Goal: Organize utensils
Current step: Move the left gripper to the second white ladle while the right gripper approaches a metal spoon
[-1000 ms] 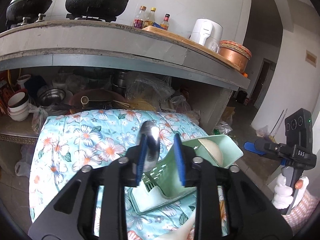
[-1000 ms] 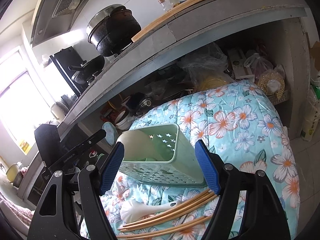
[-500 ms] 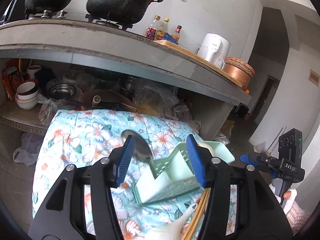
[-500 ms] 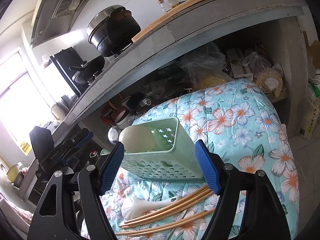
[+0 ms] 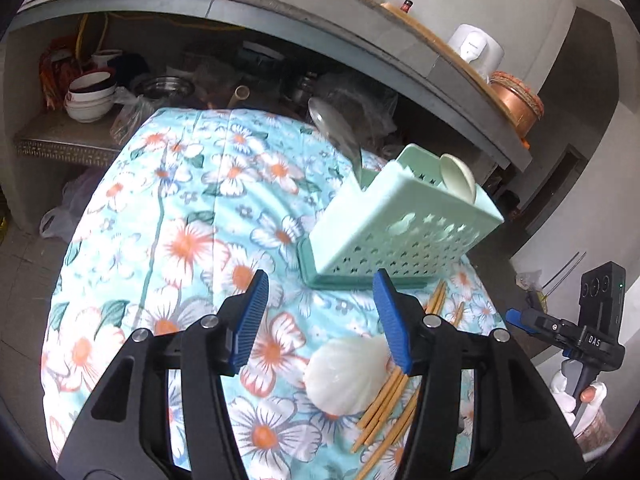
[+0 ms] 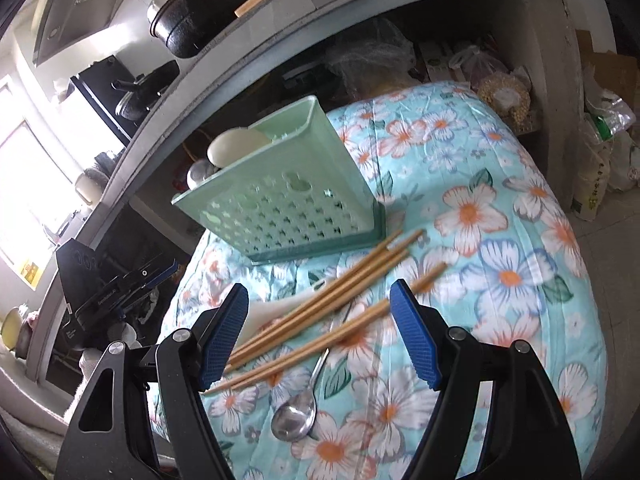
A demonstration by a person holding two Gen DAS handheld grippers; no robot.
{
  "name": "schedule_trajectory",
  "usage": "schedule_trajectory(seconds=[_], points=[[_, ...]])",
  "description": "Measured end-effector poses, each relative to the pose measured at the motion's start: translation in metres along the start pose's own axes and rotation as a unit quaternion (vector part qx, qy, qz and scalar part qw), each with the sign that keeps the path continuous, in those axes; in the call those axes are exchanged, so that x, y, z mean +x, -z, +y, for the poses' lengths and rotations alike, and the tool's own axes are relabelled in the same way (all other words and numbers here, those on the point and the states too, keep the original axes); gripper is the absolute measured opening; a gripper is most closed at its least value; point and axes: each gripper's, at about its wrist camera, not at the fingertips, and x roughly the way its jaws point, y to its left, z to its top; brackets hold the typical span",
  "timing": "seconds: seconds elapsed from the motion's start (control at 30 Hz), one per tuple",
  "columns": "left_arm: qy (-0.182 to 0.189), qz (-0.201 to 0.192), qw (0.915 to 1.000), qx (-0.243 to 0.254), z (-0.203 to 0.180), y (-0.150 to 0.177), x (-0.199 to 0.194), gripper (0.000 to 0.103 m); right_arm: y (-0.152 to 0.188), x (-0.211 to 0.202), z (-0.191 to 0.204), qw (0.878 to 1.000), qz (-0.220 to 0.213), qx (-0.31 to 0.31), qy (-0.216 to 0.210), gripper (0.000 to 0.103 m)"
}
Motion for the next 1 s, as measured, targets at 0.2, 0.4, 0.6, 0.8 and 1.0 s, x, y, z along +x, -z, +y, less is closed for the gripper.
schedule_trajectory(seconds=[0.2, 0.4, 0.6, 0.8, 1.0], points=[[-0.016, 0.035, 0.9993, 0.004, 0.002, 0.020, 0.011, 0.052, 0.037, 0.005, -0.002, 0.999, 0.027, 0.015, 0.022, 0.072], [-0.029, 0.043, 0.9986, 0.012, -0.001, 0.026, 0.010, 0.052, 0.056, 0.002, 0.004, 0.997, 0.027, -0.007, 0.066, 0.072], [-0.048, 0.066, 0.9966, 0.008, 0.002, 0.038, 0.017, 0.052, 0.073, -0.004, 0.006, 0.992, 0.026, -0.040, 0.116, 0.071], [-0.068, 0.080, 0.9945, -0.001, 0.007, 0.044, 0.020, 0.052, 0.083, 0.000, 0.022, 0.969, 0.042, -0.155, 0.189, 0.067], [-0.076, 0.083, 0.9936, -0.010, 0.013, 0.047, 0.024, 0.052, 0.101, 0.025, 0.047, 0.922, 0.083, -0.300, 0.232, 0.051]])
